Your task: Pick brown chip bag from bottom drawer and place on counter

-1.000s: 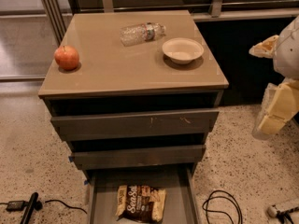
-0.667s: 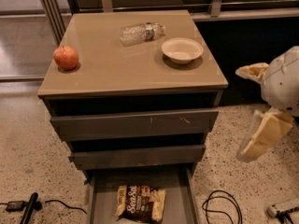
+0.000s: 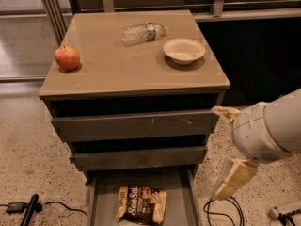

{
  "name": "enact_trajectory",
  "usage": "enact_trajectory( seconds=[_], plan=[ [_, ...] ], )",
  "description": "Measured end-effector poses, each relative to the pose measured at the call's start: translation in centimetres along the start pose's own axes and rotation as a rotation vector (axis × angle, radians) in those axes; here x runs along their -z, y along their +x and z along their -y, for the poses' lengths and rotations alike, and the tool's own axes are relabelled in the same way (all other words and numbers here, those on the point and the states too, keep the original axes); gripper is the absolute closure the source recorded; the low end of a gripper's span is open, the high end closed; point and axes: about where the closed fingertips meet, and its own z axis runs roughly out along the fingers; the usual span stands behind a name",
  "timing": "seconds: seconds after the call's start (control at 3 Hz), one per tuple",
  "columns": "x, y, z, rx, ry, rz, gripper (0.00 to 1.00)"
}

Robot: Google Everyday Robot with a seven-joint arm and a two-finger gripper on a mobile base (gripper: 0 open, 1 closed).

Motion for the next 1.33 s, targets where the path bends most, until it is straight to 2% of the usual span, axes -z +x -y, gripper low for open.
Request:
enact_trajectory(
  seconds=[0.33, 0.67, 1.0, 1.33],
  plan=[
    [-5.3, -0.1, -3.0, 0.036, -0.047, -0.023, 0.00],
    [-5.3, -0.1, -3.0, 0.036, -0.047, -0.023, 0.00],
    [-5.8, -0.7, -4.0, 0.057, -0.058, -0.008, 0.00],
    [-8.8, -0.8, -5.5, 0.068, -0.092, 0.019, 0.00]
  ],
)
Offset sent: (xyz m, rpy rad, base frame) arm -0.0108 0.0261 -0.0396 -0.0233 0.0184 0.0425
